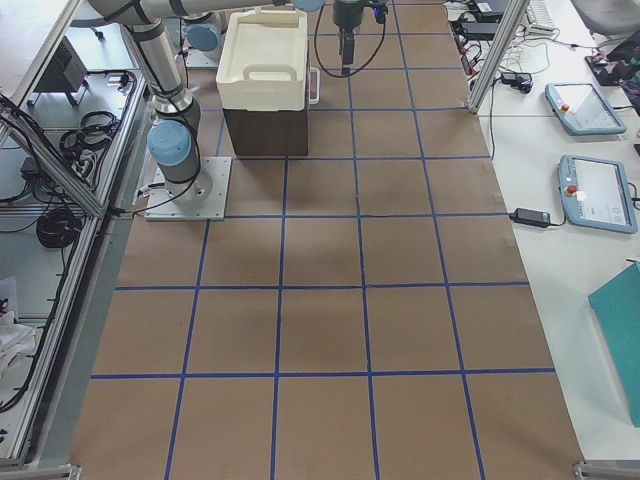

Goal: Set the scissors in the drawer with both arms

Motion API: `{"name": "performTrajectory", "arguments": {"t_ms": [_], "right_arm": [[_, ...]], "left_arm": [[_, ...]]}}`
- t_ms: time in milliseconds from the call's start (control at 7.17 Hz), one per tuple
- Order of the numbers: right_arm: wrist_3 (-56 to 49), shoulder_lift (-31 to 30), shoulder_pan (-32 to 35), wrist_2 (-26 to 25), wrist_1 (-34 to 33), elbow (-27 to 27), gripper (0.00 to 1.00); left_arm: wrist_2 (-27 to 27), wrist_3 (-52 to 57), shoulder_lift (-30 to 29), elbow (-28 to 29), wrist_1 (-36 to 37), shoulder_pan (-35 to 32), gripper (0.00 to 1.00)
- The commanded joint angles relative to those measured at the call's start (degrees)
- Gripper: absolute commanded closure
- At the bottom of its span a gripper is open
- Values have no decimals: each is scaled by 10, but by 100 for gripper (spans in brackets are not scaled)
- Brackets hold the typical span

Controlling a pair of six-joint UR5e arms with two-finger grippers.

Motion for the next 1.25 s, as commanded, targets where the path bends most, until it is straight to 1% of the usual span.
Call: {"name": "performTrajectory", "arguments": {"t_ms": [0,139,279,418,558,697,836,976,1115], "right_arm": [[0,1,0,0,0,0,0],[0,1,0,0,-1,0,0],[2,-2,0,8,-8,0,0],[11,2,1,9,-29,0,0],[31,4,-3,0,-37,2,0],[28,4,-4,-1,-40,4,0],[34,9,-4,1,-42,7,0],[90,27,-2,2,-85,7,0],[223,47,3,1,-125,6,0]], "left_arm": [[0,0,0,0,-1,0,3],[2,1,2,0,-7,-1,0],[8,20,2,-1,-8,0,0],[10,126,-1,0,-10,2,0],[9,205,-7,0,-16,23,0],[10,315,-16,0,-14,63,0],[11,433,-42,1,0,98,0],[30,570,-72,1,38,142,0],[34,719,-114,2,87,173,0]]}}
